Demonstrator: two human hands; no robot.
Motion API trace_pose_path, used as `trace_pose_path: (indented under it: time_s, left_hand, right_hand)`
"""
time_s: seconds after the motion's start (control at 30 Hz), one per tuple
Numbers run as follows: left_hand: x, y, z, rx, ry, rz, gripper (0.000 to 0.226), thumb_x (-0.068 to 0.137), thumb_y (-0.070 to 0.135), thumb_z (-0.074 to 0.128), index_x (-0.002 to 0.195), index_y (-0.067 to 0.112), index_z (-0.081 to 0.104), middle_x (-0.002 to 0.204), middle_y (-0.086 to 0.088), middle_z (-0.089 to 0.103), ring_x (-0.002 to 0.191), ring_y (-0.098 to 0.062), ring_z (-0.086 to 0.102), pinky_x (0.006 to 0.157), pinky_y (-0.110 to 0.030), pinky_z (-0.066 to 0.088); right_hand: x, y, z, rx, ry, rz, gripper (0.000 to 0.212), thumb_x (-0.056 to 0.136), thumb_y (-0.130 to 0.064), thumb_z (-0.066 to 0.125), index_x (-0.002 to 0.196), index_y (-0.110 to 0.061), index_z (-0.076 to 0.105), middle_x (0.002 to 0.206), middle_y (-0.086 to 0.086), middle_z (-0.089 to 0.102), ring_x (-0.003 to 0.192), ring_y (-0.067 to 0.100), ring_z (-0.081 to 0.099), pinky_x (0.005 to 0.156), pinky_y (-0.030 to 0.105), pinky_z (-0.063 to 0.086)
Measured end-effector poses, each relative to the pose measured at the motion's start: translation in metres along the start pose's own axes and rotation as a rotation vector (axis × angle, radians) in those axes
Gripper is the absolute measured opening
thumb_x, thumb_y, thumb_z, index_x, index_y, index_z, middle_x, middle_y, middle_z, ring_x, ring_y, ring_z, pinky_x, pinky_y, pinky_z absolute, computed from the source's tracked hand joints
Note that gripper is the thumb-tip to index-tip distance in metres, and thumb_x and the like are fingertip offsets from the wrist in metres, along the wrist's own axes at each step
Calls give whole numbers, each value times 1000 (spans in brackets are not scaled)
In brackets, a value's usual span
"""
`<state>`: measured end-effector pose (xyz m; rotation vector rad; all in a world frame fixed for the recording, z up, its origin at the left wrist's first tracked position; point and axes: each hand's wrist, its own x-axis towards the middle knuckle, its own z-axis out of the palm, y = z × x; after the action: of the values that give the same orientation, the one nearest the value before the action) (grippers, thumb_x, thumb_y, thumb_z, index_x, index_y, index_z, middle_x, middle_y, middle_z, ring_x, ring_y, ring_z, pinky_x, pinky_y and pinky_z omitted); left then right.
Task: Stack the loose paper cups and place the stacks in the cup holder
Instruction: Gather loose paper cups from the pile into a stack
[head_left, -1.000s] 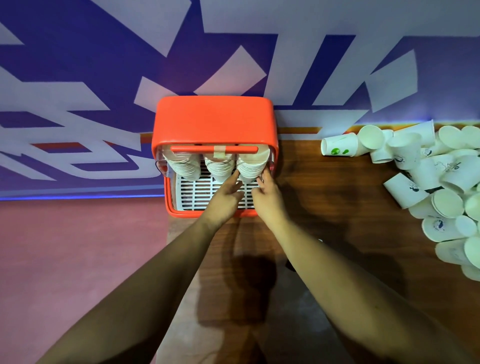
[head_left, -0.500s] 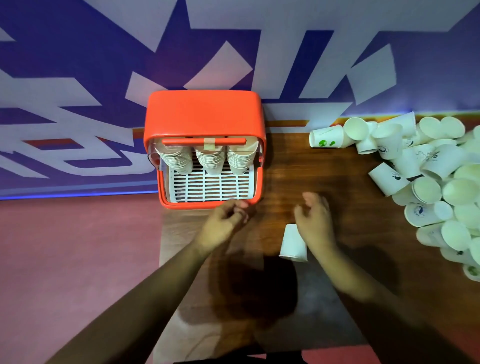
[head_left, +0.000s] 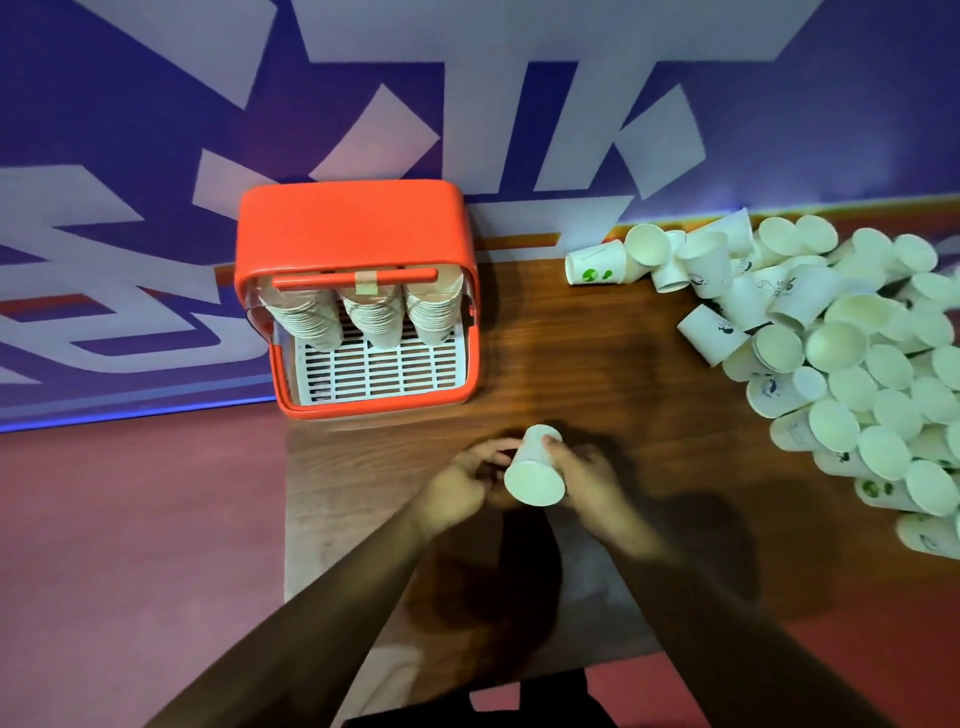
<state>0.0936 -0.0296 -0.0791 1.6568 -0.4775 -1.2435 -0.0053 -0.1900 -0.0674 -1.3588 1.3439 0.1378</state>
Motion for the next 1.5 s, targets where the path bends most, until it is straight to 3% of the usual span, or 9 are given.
trace_pose_path:
  time_s: [0.1, 0.2, 0.37, 0.6, 0.73, 0.9, 1.03, 1.23, 1.5]
  left_hand:
    - [-6, 4, -7, 254, -30, 167, 68, 88, -2, 66, 142, 36, 52, 140, 3, 43, 133, -7, 41, 114, -18, 29]
    - [-11, 20, -3, 264, -65, 263, 65, 83, 20, 80, 139, 37, 52, 154, 15, 33, 144, 0, 27, 119, -20, 21]
    - [-7, 48, 25, 0, 29, 234, 50, 73, 33, 84, 112, 22, 55, 111, 8, 62, 105, -3, 57, 92, -23, 44]
    - [9, 79, 64, -206, 186, 183, 54, 85, 17, 79, 134, 23, 57, 121, 4, 69, 109, -8, 65, 87, -21, 53]
    - [23, 90, 97, -173, 239, 166, 52, 86, 22, 78, 134, 24, 59, 124, 6, 69, 113, -10, 65, 90, -23, 52]
    - [46, 108, 145, -151, 275, 132, 62, 75, 44, 79, 132, 27, 61, 123, 7, 70, 115, -14, 65, 98, -35, 52]
    - [65, 113, 185, -145, 284, 92, 65, 71, 48, 80, 130, 29, 61, 121, 7, 71, 113, -16, 66, 101, -42, 53]
    - [79, 113, 226, -139, 286, 40, 70, 67, 48, 82, 131, 27, 61, 120, 6, 72, 112, -14, 67, 101, -42, 53]
    - [84, 117, 234, 61, 308, -1, 61, 75, 33, 87, 129, 33, 60, 119, 13, 67, 109, -3, 63, 82, -15, 51]
  right_hand:
    - [-15, -12, -20, 305, -269, 150, 42, 90, -37, 64, 120, -7, 64, 100, 13, 71, 83, 26, 70, 61, 34, 54]
    - [-27, -21, -40, 413, -467, 242, 61, 92, -57, 49, 126, -6, 57, 118, 22, 66, 98, 35, 69, 69, 42, 56]
    - [-44, -30, -73, 209, -493, 187, 82, 89, -74, 24, 121, -7, 59, 114, 21, 68, 82, 28, 67, 70, 36, 54]
    - [0, -21, -143, -177, -19, -139, 52, 90, -47, 59, 127, -11, 56, 104, 6, 69, 73, 17, 71, 54, 26, 54]
    - [34, -23, -215, -517, 211, -452, 17, 87, -27, 60, 90, -10, 62, 87, 5, 63, 83, 23, 64, 69, 29, 45]
    - [62, -7, -298, -754, 580, -641, 27, 77, -17, 71, 96, 1, 63, 93, 21, 60, 83, 36, 60, 68, 36, 51]
    - [84, 15, -332, -875, 501, -481, 31, 76, -20, 71, 96, 1, 61, 102, 22, 55, 87, 38, 58, 73, 40, 53]
    - [97, 24, -345, -978, 410, -606, 5, 74, -6, 66, 71, -2, 65, 98, 17, 57, 75, 32, 59, 61, 33, 50]
    - [55, 13, -358, -452, 296, -789, 8, 77, -9, 74, 83, -8, 69, 91, 3, 63, 76, 19, 60, 68, 29, 46]
